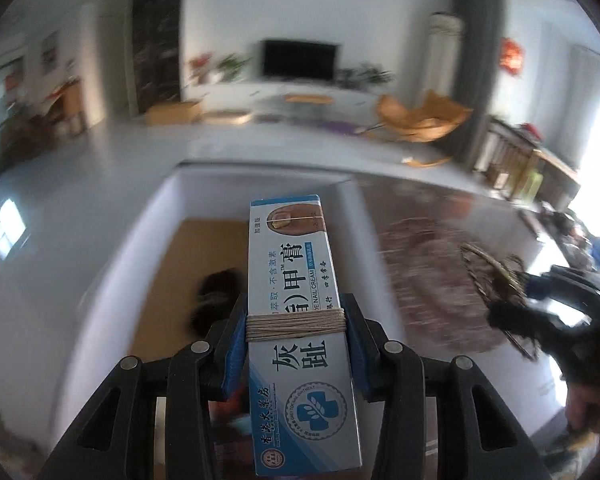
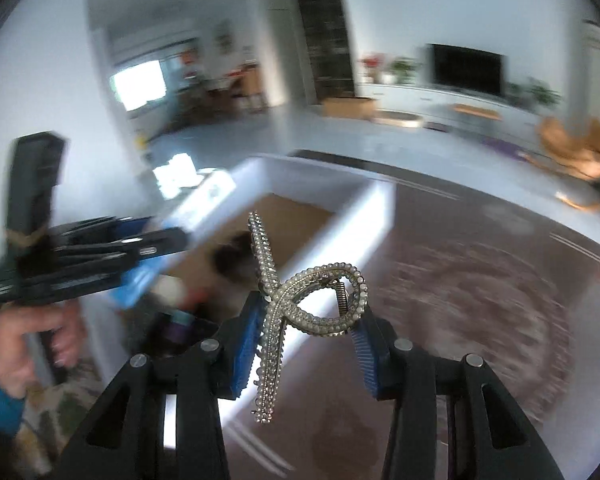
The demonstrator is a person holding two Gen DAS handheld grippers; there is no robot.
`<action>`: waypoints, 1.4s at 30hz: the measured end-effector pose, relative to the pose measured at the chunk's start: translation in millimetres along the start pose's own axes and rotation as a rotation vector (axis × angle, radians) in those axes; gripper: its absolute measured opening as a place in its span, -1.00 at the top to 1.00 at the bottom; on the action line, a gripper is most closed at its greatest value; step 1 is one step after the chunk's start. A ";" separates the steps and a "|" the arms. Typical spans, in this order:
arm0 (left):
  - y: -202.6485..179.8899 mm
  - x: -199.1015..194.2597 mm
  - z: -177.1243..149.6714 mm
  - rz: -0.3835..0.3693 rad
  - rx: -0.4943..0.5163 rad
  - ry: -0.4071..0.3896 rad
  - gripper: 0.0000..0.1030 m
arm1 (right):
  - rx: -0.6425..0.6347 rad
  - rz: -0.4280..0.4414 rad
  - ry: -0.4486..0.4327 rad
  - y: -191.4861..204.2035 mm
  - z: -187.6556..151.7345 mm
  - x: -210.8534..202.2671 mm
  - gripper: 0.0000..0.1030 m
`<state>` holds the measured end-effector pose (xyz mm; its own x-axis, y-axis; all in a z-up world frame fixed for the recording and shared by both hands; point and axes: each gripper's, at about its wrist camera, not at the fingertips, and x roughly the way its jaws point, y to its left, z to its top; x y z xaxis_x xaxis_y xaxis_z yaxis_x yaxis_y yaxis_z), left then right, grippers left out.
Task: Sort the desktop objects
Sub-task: 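Carry the blue box and pearl clip in both tools to the white box, then open both tools releasing the blue box and pearl clip into the box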
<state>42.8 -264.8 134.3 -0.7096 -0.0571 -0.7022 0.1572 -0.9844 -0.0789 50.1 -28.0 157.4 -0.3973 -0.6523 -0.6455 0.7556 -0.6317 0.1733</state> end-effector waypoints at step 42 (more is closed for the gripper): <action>22.4 -4.0 -46.5 0.495 -0.127 -0.021 -1.00 | -0.143 -0.055 0.229 39.6 -12.2 91.8 -0.78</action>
<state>81.1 -278.9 102.4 -0.5423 -0.5162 -0.6629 0.5592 -0.8106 0.1738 49.9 -107.8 96.0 -0.3241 -0.4963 -0.8054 0.8084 -0.5875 0.0367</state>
